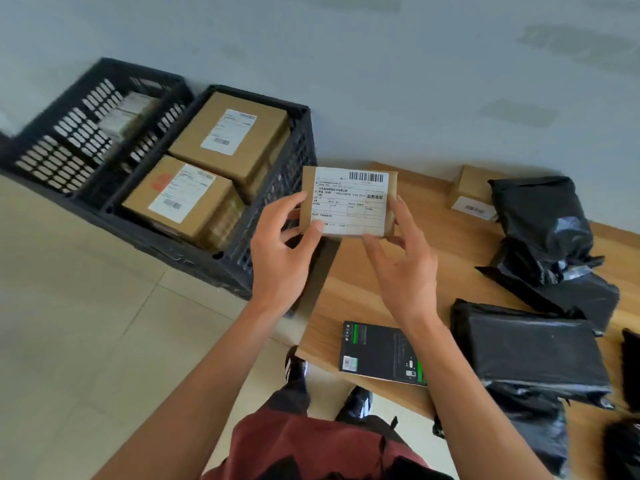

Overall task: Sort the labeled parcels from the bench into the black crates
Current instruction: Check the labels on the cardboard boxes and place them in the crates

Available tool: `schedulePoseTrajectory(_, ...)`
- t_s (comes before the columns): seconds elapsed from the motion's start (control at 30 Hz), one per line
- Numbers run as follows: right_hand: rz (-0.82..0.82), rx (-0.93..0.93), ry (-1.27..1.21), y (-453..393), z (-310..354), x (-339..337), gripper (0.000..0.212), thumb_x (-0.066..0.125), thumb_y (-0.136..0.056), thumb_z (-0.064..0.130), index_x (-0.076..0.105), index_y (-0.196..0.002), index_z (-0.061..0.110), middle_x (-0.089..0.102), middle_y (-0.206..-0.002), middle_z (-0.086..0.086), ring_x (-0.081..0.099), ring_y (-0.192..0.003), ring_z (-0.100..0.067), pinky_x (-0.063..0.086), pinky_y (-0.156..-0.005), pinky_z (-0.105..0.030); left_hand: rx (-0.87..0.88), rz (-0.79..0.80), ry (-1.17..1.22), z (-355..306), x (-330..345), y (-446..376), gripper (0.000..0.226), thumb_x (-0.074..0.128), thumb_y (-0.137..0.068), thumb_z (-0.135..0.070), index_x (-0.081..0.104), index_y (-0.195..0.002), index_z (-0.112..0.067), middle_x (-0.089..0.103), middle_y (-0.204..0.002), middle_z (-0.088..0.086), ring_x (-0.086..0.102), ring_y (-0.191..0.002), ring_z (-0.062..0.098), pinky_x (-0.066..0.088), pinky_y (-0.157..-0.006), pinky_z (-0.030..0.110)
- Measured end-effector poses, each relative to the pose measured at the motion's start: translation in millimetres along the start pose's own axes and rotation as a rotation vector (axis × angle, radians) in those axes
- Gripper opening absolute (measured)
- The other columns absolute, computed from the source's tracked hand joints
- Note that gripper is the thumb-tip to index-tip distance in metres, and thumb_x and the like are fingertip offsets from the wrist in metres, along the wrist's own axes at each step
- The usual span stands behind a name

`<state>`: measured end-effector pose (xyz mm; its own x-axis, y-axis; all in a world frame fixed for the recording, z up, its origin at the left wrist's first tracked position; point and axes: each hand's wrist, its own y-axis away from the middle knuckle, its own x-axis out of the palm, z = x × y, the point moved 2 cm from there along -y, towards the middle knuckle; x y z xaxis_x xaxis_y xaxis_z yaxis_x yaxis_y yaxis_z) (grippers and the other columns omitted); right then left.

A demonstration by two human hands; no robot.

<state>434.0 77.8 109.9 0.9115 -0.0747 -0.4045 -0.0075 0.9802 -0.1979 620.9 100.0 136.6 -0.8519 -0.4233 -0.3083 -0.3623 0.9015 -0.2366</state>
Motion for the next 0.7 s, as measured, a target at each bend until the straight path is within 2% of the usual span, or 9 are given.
schedulePoseTrajectory(0.17,0.116,-0.038,-0.022,-2.5,29.0,56.4,0.068,0.067,-0.100,0.024,0.034,-0.156,0.043,0.046,-0.161,0.003,0.052,-0.140,-0.021,0.051,-0.109,-0.049,0.105,-0.040,-0.129,22.6,-66.5,0.0,0.042,0.074,-0.095,-0.013,0.064,-0.136,-0.011,0.059,-0.139,0.002,0.055,-0.133,0.023,0.059,-0.096,0.042)
schedulePoseTrajectory(0.3,0.193,-0.101,-0.036,-6.2,62.9,114.4,0.067,0.067,-0.099,0.025,0.036,-0.157,0.043,0.049,-0.158,0.005,0.054,-0.137,-0.021,0.051,-0.109,-0.050,0.012,-0.144,-0.084,44.6,-126.6,-4.0,0.045,0.077,-0.093,-0.011,0.067,-0.136,-0.017,0.058,-0.141,-0.001,0.055,-0.134,0.020,0.058,-0.099,0.040)
schedulePoseTrajectory(0.47,0.347,-0.152,-0.085,-0.5,128.1,197.0,0.072,0.063,-0.103,0.021,0.033,-0.141,0.073,0.042,-0.160,0.018,0.048,-0.143,-0.014,0.044,-0.117,-0.047,-0.081,-0.273,-0.065,68.6,-223.6,-15.7,0.045,0.075,-0.093,-0.009,0.067,-0.136,-0.018,0.058,-0.139,-0.004,0.057,-0.131,0.015,0.059,-0.099,0.038)
schedulePoseTrajectory(0.53,0.395,-0.188,-0.089,0.2,157.1,231.6,0.069,0.063,-0.103,0.018,0.034,-0.140,0.069,0.043,-0.159,0.017,0.045,-0.144,-0.009,0.043,-0.118,-0.040,-0.084,-0.314,-0.071,75.7,-265.6,-23.4,0.046,0.075,-0.092,-0.007,0.067,-0.136,-0.018,0.059,-0.138,-0.005,0.057,-0.130,0.011,0.059,-0.098,0.034)
schedulePoseTrajectory(0.63,0.420,-0.224,-0.097,0.6,192.0,281.0,0.063,0.064,-0.102,0.014,0.039,-0.146,0.052,0.044,-0.160,0.010,0.043,-0.141,-0.002,0.044,-0.112,-0.020,-0.078,-0.360,-0.076,85.3,-323.3,-36.0,0.047,0.076,-0.091,-0.005,0.066,-0.135,-0.020,0.059,-0.137,-0.006,0.057,-0.126,0.006,0.057,-0.097,0.025)
schedulePoseTrajectory(0.7,0.432,-0.235,-0.098,1.0,209.9,311.0,0.060,0.064,-0.102,0.019,0.041,-0.151,0.046,0.043,-0.162,0.010,0.043,-0.144,-0.006,0.046,-0.115,-0.030,-0.064,-0.381,-0.093,92.6,-355.3,-44.0,0.049,0.077,-0.091,-0.005,0.065,-0.137,-0.019,0.058,-0.138,-0.005,0.056,-0.127,0.006,0.055,-0.097,0.021)
